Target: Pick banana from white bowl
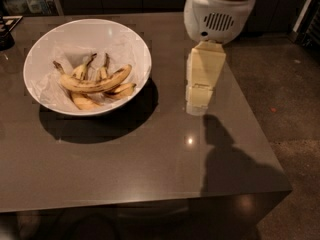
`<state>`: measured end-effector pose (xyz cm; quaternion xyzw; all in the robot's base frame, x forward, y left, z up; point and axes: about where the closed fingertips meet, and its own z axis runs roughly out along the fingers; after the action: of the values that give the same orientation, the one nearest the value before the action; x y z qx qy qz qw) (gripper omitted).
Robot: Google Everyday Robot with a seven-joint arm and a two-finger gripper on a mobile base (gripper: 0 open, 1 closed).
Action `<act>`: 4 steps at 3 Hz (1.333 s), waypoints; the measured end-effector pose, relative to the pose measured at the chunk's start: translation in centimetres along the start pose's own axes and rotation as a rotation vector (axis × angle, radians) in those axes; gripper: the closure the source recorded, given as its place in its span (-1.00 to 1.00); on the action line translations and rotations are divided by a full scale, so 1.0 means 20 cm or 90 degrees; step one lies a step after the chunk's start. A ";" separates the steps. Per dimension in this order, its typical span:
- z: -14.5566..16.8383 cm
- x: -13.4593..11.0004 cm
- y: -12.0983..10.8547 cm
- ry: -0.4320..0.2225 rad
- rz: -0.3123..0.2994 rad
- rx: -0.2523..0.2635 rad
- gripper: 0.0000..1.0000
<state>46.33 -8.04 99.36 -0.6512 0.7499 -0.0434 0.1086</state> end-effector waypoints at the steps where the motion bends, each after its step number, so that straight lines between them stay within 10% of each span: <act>1: -0.01 -0.05 -0.02 -0.015 -0.006 0.017 -1.00; 4: 0.17 -0.55 -0.24 -0.028 -0.151 0.007 -1.00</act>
Offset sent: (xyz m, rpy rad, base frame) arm 0.0272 0.0516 -0.0024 0.0236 -0.0341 0.1142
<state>53.04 2.34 98.19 -0.7354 0.6649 -0.0457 0.1229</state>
